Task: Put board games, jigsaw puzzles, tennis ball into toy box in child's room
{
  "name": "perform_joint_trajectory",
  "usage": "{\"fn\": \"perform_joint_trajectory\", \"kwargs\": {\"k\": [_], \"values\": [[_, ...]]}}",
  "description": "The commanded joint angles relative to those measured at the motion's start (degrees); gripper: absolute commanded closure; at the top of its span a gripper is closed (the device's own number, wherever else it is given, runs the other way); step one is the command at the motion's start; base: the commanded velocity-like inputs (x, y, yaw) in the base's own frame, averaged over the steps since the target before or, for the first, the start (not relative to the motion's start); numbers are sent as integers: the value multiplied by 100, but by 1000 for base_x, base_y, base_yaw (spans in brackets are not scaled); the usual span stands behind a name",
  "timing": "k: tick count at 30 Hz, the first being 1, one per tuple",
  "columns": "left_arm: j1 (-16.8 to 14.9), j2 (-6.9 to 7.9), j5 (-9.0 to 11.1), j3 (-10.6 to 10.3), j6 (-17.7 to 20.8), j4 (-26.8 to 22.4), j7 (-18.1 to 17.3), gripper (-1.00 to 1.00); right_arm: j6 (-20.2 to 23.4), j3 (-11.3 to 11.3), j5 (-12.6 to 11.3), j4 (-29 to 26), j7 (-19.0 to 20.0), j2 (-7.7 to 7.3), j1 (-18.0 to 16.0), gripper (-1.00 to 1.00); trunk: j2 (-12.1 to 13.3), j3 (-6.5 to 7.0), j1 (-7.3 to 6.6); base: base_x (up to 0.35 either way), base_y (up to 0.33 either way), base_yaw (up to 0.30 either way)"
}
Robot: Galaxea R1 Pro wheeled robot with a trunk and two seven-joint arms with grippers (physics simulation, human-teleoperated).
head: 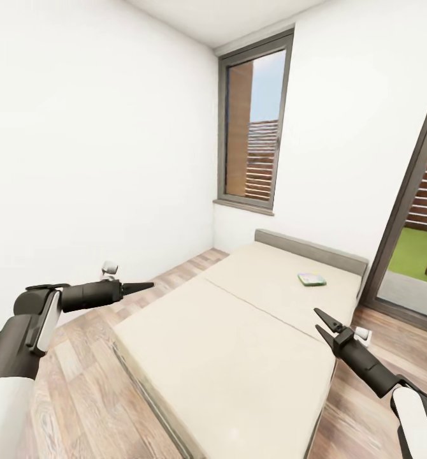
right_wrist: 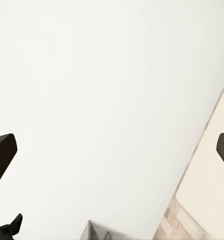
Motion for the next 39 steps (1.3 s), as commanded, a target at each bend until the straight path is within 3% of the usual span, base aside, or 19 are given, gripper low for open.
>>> {"fn": "perform_joint_trajectory", "kwargs": {"k": [1,39], "values": [[-3,-3,15,-1,42,3,-7,-100,36,-10,-13,0,9,1,-2,-100,-4,-2,2,-14,0,202],[-3,-25,7,-3,43,4,-7,-100,37,-10,-13,9,9,1,-2,-100,-4,-2,2,-1,0,201]]}}
